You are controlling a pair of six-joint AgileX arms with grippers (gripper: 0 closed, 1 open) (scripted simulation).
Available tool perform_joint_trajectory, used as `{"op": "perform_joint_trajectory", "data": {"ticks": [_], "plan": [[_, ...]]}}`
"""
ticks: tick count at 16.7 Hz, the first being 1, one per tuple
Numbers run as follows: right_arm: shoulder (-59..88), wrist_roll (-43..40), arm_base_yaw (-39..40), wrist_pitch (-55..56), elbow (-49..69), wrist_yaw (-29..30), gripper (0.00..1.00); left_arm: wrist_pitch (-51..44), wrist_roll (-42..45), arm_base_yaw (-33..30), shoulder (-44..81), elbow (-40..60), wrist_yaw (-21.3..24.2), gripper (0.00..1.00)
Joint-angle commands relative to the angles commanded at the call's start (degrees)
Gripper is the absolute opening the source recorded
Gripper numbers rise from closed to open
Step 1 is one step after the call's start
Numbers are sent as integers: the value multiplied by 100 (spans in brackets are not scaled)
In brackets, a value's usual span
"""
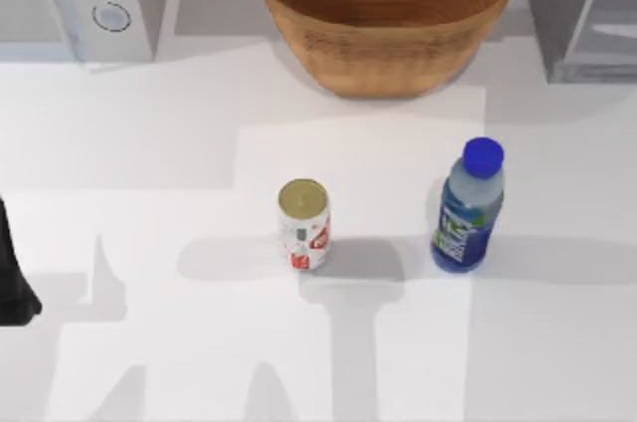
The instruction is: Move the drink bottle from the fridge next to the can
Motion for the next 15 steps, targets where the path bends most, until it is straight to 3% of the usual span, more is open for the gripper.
{"op": "perform_joint_trajectory", "data": {"ticks": [4,7,15], "plan": [[-43,50,4,54,-64,56,100,0,0,0,0,0,0,100],[-148,476,551,286,-246,508,100,0,0,0,0,0,0,100],[-789,2512,3722,1436,-1217,2852,100,0,0,0,0,0,0,100]]}}
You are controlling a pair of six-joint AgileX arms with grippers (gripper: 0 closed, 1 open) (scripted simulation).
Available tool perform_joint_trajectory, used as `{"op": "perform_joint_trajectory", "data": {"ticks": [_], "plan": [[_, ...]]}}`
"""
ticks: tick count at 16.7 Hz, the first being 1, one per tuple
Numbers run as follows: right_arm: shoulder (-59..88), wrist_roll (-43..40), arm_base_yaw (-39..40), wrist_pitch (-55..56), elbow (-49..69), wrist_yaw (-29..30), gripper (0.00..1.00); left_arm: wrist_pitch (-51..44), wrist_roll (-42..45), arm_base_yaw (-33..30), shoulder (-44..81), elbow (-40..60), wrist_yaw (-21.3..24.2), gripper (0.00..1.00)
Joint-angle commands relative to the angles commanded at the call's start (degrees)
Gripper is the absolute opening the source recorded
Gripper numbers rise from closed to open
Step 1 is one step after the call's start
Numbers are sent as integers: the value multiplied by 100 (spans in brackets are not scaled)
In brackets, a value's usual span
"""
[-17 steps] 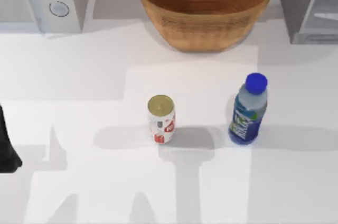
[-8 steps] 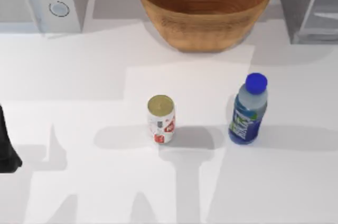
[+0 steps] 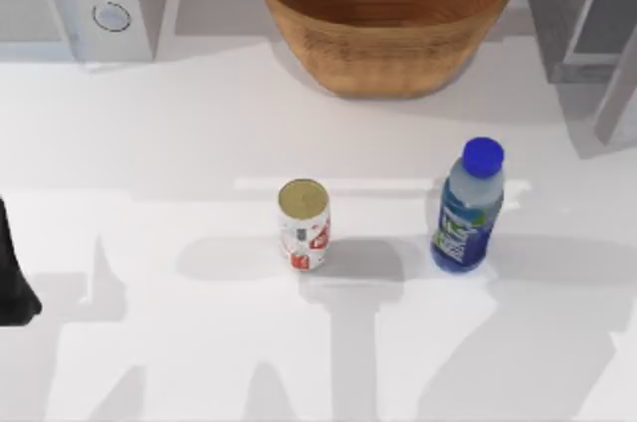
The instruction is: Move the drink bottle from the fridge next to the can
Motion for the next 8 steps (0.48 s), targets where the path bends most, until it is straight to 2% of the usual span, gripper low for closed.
{"op": "perform_joint_trajectory", "data": {"ticks": [4,8], "plan": [[-343,867,1195,506,-441,1022,100,0,0,0,0,0,0,100],[-441,1101,1460,644,-561,1284,100,0,0,0,0,0,0,100]]}}
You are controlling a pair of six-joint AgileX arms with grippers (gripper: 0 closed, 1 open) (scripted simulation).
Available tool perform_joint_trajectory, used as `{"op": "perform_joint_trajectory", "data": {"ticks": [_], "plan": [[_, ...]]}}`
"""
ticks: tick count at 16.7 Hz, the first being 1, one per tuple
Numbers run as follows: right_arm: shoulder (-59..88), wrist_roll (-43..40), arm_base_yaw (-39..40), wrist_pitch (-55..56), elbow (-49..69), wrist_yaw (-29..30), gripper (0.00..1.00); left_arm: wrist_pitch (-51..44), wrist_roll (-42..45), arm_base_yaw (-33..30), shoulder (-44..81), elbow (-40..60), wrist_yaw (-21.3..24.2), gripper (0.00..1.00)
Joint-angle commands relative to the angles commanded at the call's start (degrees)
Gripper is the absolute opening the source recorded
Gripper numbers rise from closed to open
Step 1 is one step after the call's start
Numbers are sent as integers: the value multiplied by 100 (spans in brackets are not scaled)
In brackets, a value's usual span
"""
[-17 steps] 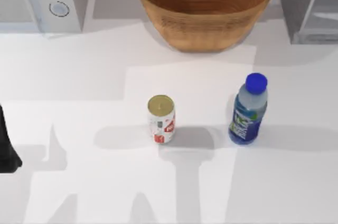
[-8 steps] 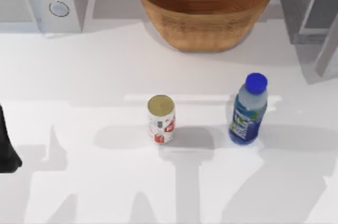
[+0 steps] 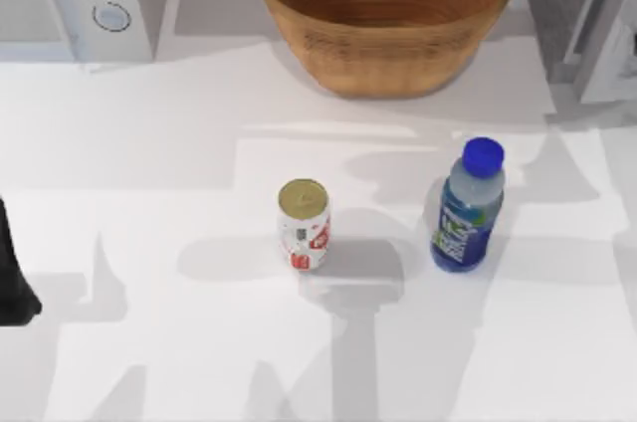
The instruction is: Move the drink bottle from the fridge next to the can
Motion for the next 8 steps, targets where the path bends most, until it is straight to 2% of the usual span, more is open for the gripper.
{"op": "perform_joint_trajectory", "data": {"ticks": [4,8], "plan": [[112,-29,-97,-34,71,39,100,0,0,0,0,0,0,100],[810,-29,-90,-198,903,51,100,0,0,0,0,0,0,100]]}}
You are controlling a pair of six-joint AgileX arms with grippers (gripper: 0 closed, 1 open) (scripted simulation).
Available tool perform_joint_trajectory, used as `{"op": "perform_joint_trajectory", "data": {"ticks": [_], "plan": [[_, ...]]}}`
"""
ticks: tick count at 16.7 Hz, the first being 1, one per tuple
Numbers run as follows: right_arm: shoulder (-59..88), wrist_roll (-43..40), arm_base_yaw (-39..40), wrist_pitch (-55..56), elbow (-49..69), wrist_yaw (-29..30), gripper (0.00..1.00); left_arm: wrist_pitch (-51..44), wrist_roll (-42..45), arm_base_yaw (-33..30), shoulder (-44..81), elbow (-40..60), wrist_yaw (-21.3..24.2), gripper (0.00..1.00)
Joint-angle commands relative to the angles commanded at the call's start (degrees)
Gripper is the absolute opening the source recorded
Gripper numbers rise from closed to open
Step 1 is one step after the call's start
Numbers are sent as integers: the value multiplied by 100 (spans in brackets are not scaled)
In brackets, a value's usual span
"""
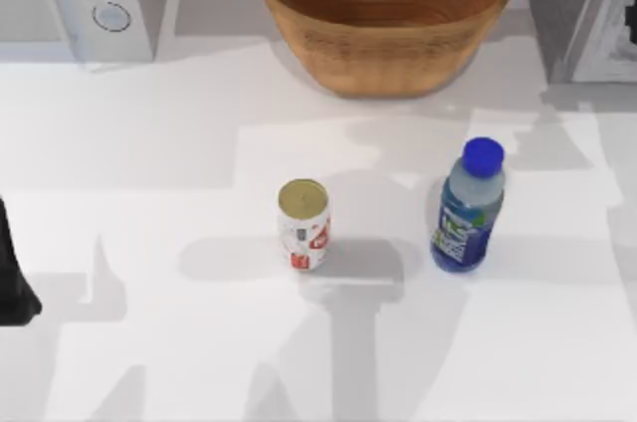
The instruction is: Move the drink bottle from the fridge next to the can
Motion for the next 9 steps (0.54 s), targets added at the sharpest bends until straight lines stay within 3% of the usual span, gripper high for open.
{"op": "perform_joint_trajectory", "data": {"ticks": [5,9], "plan": [[1015,13,11,-273,1321,17,100,0,0,0,0,0,0,100],[1281,18,12,-347,1667,25,100,0,0,0,0,0,0,100]]}}
